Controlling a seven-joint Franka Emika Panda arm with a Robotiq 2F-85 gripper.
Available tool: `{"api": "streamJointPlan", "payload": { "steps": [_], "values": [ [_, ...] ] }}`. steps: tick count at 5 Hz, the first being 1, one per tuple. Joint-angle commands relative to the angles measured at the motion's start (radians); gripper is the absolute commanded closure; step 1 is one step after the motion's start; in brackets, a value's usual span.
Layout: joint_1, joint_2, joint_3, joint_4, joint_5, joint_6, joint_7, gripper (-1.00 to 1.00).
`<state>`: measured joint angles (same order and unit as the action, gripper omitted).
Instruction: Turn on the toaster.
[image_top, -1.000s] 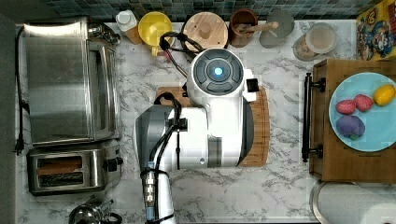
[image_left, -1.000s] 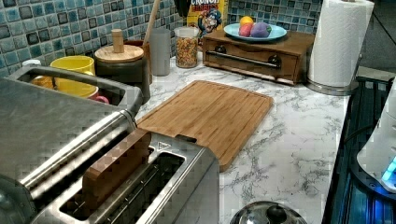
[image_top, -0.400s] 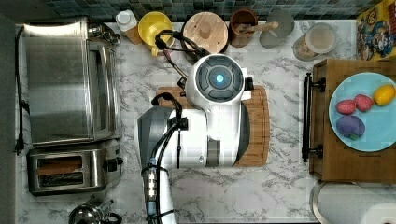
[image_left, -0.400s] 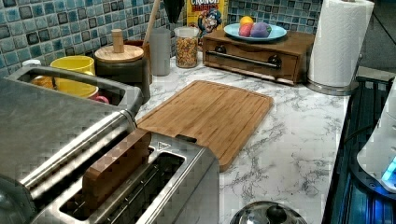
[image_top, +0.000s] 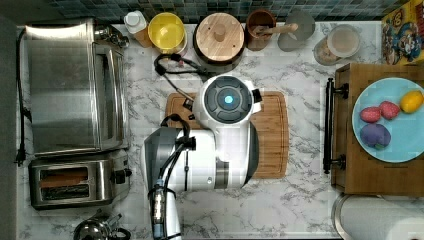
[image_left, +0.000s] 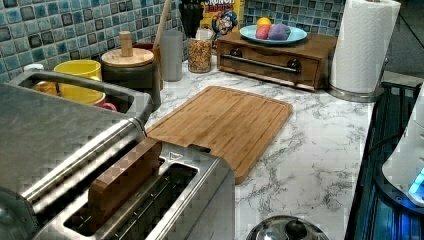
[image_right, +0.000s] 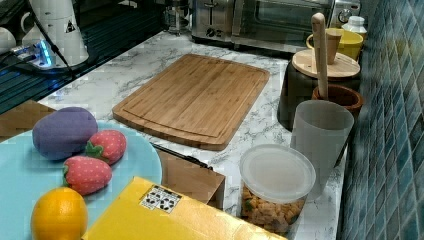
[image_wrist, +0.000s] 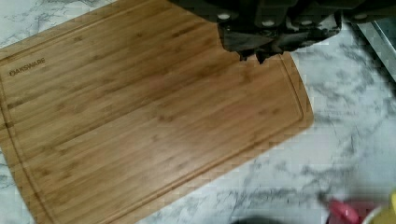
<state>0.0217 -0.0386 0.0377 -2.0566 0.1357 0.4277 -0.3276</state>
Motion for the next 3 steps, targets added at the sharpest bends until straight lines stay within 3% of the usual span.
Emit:
{"api": "streamJointPlan", "payload": {
  "steps": [1,3],
  "values": [
    [0.103,-0.170,0.120,-0.138,0.102,-0.025,-0.122,1.00],
    [0.138,-0.220,0.164,-0.228,0.127,-0.010,-0.148,1.00]
  ]
}}
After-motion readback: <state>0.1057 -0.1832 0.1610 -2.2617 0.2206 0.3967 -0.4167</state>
